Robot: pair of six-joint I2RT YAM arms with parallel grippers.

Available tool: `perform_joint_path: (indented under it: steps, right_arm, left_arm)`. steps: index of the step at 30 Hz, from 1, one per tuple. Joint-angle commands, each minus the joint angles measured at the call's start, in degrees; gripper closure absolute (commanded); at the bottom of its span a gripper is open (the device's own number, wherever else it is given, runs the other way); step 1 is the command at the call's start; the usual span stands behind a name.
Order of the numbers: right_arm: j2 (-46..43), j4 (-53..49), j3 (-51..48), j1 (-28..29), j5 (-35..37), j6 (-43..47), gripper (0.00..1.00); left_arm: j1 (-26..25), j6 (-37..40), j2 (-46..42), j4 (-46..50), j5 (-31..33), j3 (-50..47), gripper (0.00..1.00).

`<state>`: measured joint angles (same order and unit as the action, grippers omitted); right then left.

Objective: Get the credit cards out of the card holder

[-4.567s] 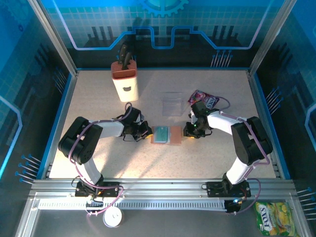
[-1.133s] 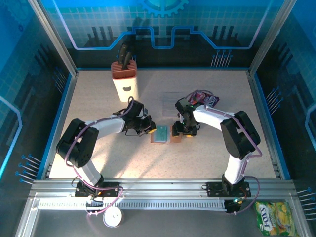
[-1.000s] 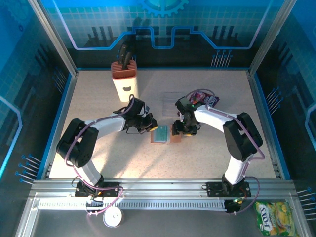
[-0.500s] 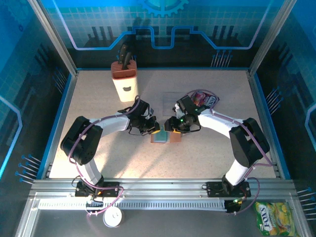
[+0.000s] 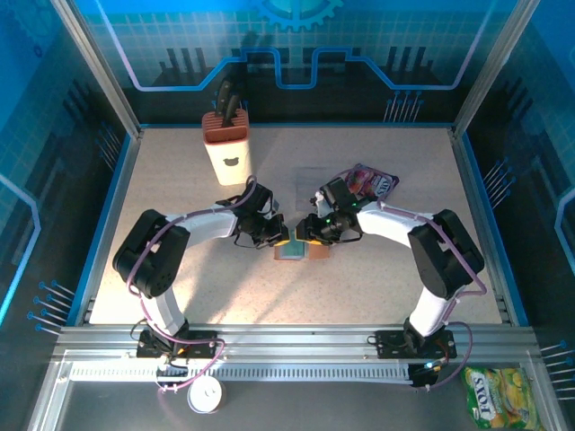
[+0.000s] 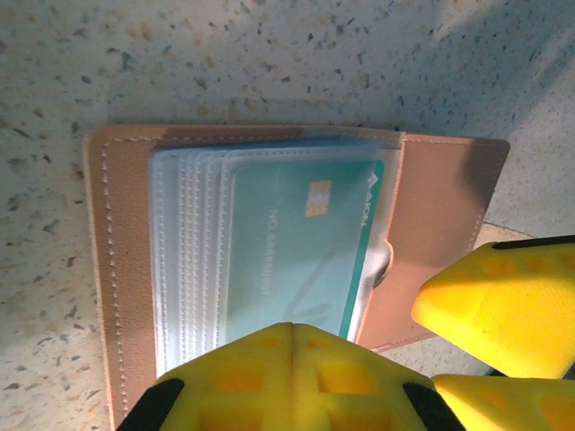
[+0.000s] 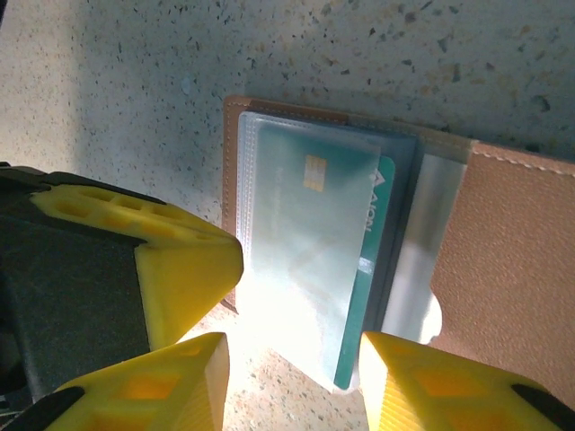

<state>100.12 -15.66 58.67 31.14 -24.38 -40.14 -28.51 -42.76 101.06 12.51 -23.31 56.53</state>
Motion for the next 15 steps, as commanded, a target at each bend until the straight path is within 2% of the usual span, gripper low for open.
perform_joint_path:
  steps: [1,15]
  right_arm:
    - [1.6,1.5,-0.3,0.6,-1.5,-0.8,0.57]
    - [3.6,3.2,0.6,0.6,-2.9,-1.3,0.57]
  left_arm:
    - [-0.3,2.2,0.4,2.8,1.8,0.0,0.98]
    - [-0.5,3.8,1.9,3.9,4.0,-0.7,1.00]
